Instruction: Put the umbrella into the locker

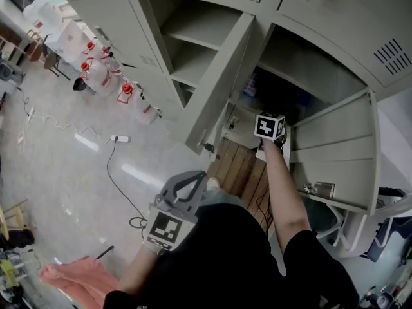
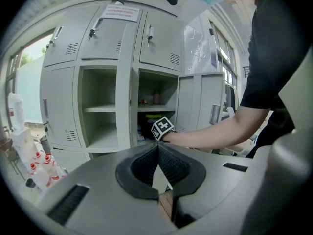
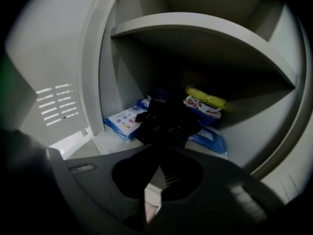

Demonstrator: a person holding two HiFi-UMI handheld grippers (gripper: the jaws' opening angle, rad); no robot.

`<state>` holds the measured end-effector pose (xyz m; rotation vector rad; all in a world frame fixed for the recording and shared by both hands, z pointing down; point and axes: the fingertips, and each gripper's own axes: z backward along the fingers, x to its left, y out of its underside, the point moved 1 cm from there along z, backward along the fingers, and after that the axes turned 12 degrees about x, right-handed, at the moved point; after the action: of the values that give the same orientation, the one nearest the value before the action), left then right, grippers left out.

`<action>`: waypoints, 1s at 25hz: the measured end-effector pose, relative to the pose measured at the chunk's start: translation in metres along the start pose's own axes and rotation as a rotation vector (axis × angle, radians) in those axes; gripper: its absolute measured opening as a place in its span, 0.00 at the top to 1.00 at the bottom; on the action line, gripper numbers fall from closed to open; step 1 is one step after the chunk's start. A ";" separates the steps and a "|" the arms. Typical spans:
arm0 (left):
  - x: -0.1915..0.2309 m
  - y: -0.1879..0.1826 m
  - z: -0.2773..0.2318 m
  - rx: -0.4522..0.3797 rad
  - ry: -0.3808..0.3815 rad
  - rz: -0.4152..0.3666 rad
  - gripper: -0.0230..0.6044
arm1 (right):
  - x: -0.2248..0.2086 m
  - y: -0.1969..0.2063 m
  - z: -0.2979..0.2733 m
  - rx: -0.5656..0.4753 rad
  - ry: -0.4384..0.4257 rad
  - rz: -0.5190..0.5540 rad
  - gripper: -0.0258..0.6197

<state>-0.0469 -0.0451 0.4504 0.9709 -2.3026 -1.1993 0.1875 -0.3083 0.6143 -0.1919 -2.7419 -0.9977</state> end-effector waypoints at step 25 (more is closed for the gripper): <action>-0.004 -0.013 -0.001 -0.043 0.102 -0.030 0.94 | 0.034 0.053 0.121 -0.109 -0.219 -0.094 0.96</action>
<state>-0.0384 -0.0481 0.4408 1.0302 -2.1819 -1.1788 0.1455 -0.1881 0.5655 -0.2022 -2.9180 -1.2195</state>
